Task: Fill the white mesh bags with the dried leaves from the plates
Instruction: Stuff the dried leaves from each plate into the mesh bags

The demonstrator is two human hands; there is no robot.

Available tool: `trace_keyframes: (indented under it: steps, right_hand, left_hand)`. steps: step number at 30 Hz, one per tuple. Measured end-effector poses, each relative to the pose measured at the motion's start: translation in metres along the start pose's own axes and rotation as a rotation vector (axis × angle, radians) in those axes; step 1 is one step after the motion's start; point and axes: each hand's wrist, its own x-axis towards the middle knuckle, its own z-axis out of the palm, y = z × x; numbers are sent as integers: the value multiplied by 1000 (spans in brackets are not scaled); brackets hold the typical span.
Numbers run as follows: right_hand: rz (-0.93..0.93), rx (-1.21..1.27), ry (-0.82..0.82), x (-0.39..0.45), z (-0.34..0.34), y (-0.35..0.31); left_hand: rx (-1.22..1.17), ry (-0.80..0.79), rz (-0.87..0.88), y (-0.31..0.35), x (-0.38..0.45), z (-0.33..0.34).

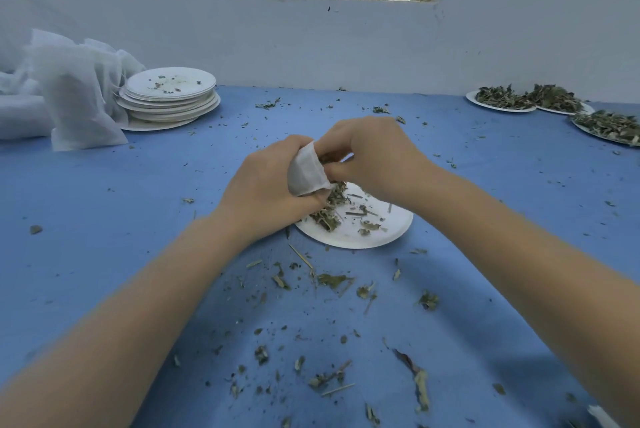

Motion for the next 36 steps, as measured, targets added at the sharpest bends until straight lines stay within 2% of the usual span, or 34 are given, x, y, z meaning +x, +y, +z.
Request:
trace_keyframes:
  steps: [2, 4, 8, 10, 11, 13, 15, 17, 19, 25, 28, 31, 33, 36]
  right_hand:
    - [-4, -155, 24, 3, 7, -3]
    - [14, -198, -5, 5, 10, -4]
    - [-22, 64, -247, -1, -4, 1]
    - [-39, 162, -299, -4, -12, 3]
    - [-41, 201, -263, -5, -13, 3]
    - [-42, 181, -81, -5, -12, 4]
    - [-53, 19, 52, -2, -5, 0]
    - [-56, -185, 45, 2, 5, -7]
    - [-20, -240, -11, 6, 13, -12]
    - [-31, 103, -195, 1, -4, -1]
    - [-56, 240, -139, -5, -15, 9]
    - [-29, 391, 44, -5, -17, 24]
    - [56, 277, 120, -2, -12, 35]
    - [169, 85, -5, 3, 0, 45]
  left_hand:
    - [20, 17, 11, 4, 0, 3]
    - [25, 11, -2, 5, 0, 5]
    - [-30, -10, -7, 3, 0, 1]
    - [-34, -7, -12, 0, 1, -1]
    - [-19, -1, -11, -1, 1, -2]
    - [16, 10, -3, -3, 2, -1]
    - [28, 13, -9, -1, 3, 1]
    - [5, 7, -29, 5, 4, 3]
    - [-41, 0, -9, 12, 4, 2]
    - [7, -27, 21, 11, 6, -11]
    - [80, -45, 2, -2, 5, -17]
    - [160, -42, -54, -12, 6, -20]
    - [203, -52, -71, -15, 6, -20]
    - [222, -47, -80, -20, 7, -20]
